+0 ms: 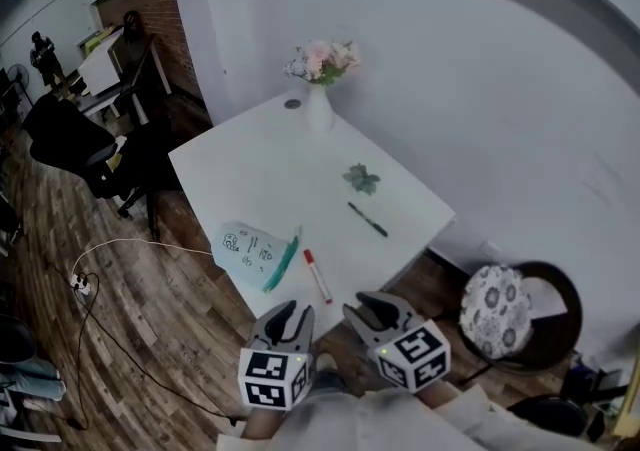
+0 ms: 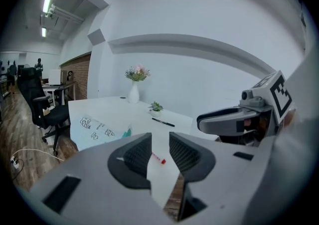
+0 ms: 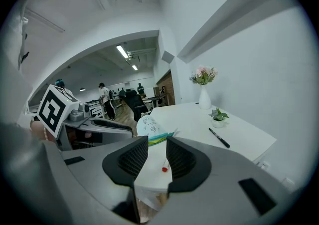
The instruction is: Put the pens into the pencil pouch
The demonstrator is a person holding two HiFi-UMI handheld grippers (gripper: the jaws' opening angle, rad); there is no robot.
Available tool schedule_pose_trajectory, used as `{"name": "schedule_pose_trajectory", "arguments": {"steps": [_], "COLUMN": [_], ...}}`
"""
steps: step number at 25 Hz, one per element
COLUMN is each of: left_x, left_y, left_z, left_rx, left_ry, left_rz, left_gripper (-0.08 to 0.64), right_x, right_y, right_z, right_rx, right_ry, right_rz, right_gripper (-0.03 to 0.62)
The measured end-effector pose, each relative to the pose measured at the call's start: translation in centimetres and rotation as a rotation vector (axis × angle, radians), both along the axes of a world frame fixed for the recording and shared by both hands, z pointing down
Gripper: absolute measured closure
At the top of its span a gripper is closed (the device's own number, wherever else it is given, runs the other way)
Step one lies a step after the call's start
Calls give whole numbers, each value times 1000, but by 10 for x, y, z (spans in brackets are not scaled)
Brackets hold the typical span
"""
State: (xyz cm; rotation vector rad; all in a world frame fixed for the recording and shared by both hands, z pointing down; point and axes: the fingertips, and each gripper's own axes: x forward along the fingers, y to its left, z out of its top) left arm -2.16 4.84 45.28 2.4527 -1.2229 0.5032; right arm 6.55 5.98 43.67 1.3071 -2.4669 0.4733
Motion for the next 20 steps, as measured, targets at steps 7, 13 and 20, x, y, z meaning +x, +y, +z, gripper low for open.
{"name": "schedule_pose_trajectory", "arguments": {"steps": [7,13,20], "left_x": [-13,-29,-45], "left_y": [-45,-56,-79], "left_z": [8,23,35], "left_rx": [-13,-28,-28], "left_ry": [-38,-91,-228], "left_rz": [37,21,-19], "left_gripper": [454,454,419], "right_x": [-10,-17,-21], "right_y": [-43,-50,-80], "right_z": [5,18,28], "right_rx": [-36,-88,-115], "right_ry": [12,26,28], "right_rz": [28,6,-51], "right_gripper": [490,489,491]}}
